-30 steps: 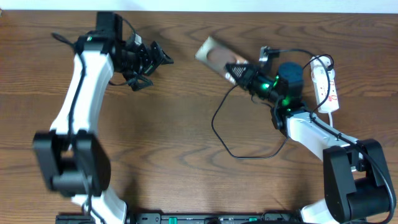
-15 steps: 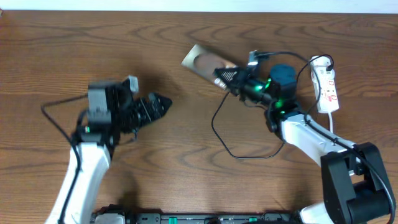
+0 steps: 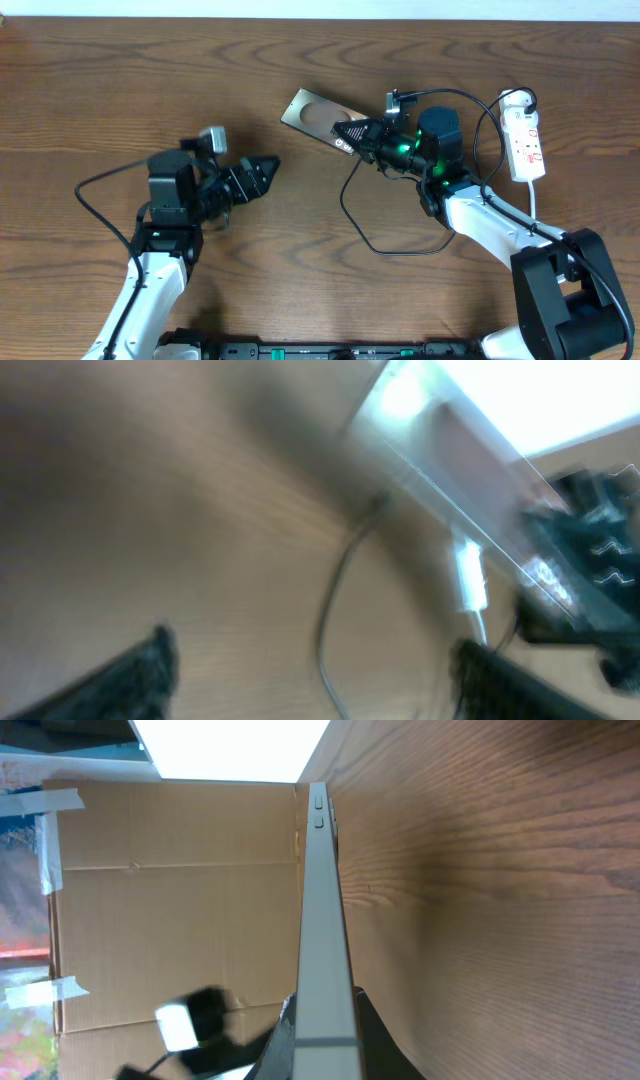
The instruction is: Plug charger to phone and switch on socket
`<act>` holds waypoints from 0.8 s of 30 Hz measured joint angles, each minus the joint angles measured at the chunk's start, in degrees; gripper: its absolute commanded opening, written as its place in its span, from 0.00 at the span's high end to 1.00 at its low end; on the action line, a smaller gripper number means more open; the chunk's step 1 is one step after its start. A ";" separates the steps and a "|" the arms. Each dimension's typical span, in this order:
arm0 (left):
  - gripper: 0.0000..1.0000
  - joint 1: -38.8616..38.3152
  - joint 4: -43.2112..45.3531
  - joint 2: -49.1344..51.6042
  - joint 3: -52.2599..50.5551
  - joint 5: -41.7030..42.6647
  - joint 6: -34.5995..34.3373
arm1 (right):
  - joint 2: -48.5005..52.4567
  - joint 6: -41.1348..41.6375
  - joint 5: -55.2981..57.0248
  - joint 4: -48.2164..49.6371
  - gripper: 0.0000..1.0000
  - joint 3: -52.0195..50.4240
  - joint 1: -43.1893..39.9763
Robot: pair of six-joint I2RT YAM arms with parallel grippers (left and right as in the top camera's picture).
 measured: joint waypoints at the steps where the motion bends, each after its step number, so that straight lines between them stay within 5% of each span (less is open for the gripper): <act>1: 0.13 -0.07 5.14 0.02 -0.07 2.01 0.11 | 0.00 -0.04 0.15 0.00 0.99 0.00 0.02; 4: 0.09 -0.13 13.35 -0.02 0.26 5.03 -0.55 | -0.02 -0.09 0.94 0.13 0.99 0.00 0.07; 13: 0.04 -1.01 16.50 5.29 0.26 4.63 -6.64 | -0.02 -0.35 3.45 7.08 0.99 0.00 1.22; 24: 0.04 -4.15 42.91 20.35 0.17 6.12 -18.91 | 2.89 0.37 4.57 14.29 0.99 -0.02 2.78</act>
